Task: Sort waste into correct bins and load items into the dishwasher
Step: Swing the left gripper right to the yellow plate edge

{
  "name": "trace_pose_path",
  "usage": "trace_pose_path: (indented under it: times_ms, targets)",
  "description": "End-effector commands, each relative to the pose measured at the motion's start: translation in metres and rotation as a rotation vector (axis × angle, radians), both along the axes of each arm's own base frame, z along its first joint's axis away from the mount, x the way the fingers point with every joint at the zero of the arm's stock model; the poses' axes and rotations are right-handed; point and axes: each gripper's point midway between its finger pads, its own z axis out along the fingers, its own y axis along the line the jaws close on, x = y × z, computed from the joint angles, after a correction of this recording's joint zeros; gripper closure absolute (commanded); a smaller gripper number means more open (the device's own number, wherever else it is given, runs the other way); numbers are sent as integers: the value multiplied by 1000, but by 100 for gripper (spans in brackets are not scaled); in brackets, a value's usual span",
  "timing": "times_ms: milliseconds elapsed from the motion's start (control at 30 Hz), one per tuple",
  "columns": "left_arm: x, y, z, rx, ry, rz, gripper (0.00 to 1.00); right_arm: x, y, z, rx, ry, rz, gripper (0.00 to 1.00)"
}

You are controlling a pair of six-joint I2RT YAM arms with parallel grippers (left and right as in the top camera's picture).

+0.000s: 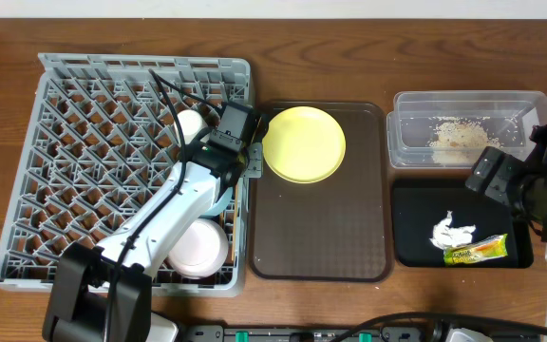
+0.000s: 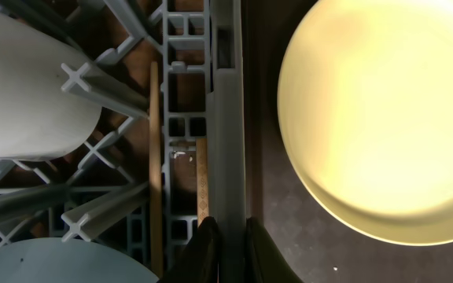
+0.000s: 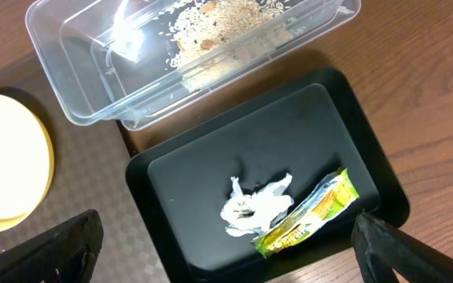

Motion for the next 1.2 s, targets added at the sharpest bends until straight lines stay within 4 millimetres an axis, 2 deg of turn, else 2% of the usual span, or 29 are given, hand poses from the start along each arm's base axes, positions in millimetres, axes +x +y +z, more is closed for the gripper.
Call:
trace_pose_path:
  times_ms: [0, 600, 1167]
  targets:
    - [3, -5, -1, 24, -20, -81, 92, 1, -3, 5, -6, -13, -8, 1]
    - [10, -8, -1, 29, -47, -106, 92, 1, -3, 5, -6, -13, -8, 1]
    - [15, -10, -1, 91, -76, -226, 92, 1, -3, 5, -6, -13, -8, 1]
